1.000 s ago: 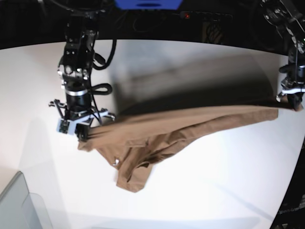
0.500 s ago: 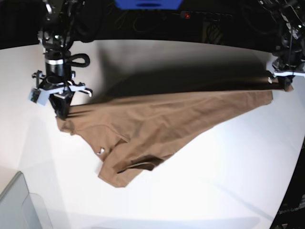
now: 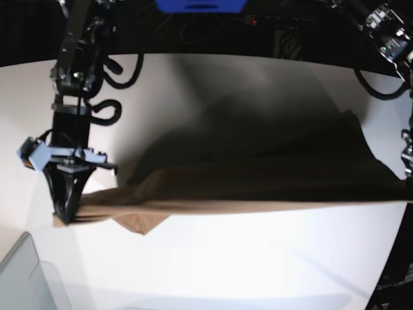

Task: Layout the t-shirt on the table in an organized manner, then fold the t-shirt properly
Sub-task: 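Lift the shirt with both grippers and spread it flat across the table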

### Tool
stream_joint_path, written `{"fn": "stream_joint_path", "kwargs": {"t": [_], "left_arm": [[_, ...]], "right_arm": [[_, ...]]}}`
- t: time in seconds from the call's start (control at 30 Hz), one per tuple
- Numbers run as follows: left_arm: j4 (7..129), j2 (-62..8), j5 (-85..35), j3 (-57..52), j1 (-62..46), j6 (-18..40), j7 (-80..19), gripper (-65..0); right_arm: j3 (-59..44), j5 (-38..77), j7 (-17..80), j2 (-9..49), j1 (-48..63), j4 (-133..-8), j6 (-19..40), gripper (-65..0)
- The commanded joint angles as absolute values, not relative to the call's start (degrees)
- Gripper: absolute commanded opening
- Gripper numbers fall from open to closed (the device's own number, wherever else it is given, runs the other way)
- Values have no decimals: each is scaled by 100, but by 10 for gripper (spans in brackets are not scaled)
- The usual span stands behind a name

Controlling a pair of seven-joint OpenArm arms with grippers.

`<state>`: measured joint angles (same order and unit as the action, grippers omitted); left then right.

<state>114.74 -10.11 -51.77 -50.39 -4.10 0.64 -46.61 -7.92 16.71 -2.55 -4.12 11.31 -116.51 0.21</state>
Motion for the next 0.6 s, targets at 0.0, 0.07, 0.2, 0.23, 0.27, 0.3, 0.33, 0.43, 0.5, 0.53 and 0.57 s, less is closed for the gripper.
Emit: {"fn": "stream_joint_path", "kwargs": {"t": [0.0,0.07,0.2,0.23,0.27,0.3,0.33,0.43,0.5,0.53,0.57], "left_arm": [[11582,-1165,-5367,-5077,-233,31,-4479,-648],[11582,-1297,-5455,-5077,22,31,-4479,-648],[11582,-1648,-5798,-5086,330,31,-4418,-648],[11582,-1736,-5956,-5095,426,31,-4418,-648],[11582,-1824,-6123,-5112,541,31,-4418,-648],[11582,-1895,-6246,-5112,673,31,-4418,-648],[11582,-1930,-6343,-5112,778,31,-4418,-648],[11626,-1982,-6448,-5121,971,31,-4418,-648],[11626,-2044,-6457,-5147,971,31,-4418,-648],[11626,-2053,-6475,-5200,945,31,-4418,-648],[11626,-2009,-6519,-5235,945,31,-4444,-648]], "right_arm": [[-822,1640,-497,-391,945,-11767,13,-650],[-822,1640,-532,-400,602,-11767,13,-650],[-796,1640,-1095,-470,180,-11767,13,-650],[-769,1640,-1253,-532,110,-11767,13,-650],[-752,1640,-1411,-593,22,-11776,13,-650],[-743,1640,-1552,-655,-57,-11776,13,-650],[-743,1640,-1666,-716,-84,-11785,13,-650],[-734,1622,-1947,-875,-48,-11793,13,-650],[-743,1481,-2185,-875,163,-11785,13,-650],[-743,1420,-2352,-875,277,-11785,13,-650],[-743,1393,-2536,-875,400,-11785,13,-650]]}}
